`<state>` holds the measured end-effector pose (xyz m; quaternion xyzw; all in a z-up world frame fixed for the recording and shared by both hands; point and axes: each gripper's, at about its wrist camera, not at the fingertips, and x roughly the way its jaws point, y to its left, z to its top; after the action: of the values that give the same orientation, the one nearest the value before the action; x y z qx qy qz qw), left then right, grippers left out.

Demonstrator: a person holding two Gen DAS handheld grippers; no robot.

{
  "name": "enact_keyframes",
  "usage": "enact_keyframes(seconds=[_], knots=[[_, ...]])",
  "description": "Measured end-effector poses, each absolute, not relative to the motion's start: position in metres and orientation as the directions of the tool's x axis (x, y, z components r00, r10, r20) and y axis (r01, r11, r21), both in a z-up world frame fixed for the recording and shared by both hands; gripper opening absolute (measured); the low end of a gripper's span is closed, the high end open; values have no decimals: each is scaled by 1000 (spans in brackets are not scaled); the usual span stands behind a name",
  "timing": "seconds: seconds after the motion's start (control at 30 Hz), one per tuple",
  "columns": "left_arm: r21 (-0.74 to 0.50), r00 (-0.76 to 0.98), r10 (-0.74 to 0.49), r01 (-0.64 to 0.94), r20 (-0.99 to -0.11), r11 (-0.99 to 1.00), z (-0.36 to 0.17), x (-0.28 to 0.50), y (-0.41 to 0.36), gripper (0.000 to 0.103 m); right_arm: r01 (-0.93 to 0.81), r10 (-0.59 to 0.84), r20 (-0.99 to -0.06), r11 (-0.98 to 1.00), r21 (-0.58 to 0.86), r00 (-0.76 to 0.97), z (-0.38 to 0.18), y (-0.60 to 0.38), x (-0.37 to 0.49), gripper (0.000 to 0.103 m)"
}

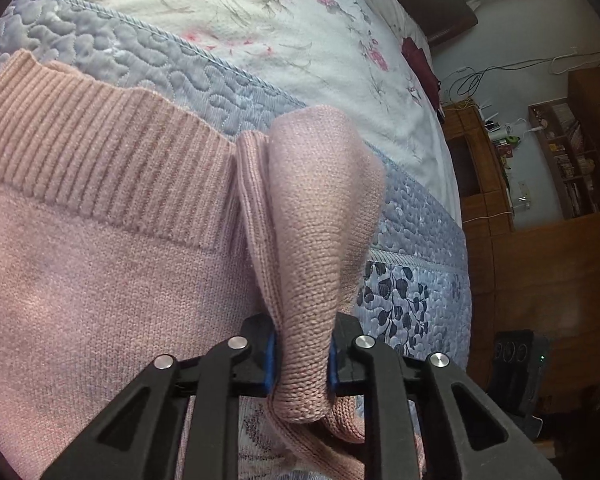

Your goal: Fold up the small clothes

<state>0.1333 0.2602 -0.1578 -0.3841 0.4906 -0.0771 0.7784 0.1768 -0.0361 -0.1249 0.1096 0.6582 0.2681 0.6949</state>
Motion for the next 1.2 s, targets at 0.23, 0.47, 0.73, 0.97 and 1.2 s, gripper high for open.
enact_keyframes(seconds=[0.23, 0.47, 0.73, 0.97, 1.2], knots=[[-670, 604, -467, -155, -646, 726, -105, 111, 280, 17, -261, 508, -861, 830, 493, -9, -123, -32, 172, 48], [-639, 641, -404, -179, -652, 748, -72, 84, 345, 17, -278, 514, -857, 819, 502, -32, -127, -12, 164, 48], [-592, 651, -312, -264, -692, 761, -78, 51, 426, 16, -328, 520, -852, 795, 511, -66, -128, 30, 155, 48], [-582, 609, -283, -371, -741, 724, -135, 32, 469, 16, -418, 505, -857, 760, 497, -100, -125, 81, 141, 49], [-603, 578, -328, -381, -747, 701, -159, 20, 468, 20, -437, 499, -853, 740, 511, -152, -137, 118, 129, 51]])
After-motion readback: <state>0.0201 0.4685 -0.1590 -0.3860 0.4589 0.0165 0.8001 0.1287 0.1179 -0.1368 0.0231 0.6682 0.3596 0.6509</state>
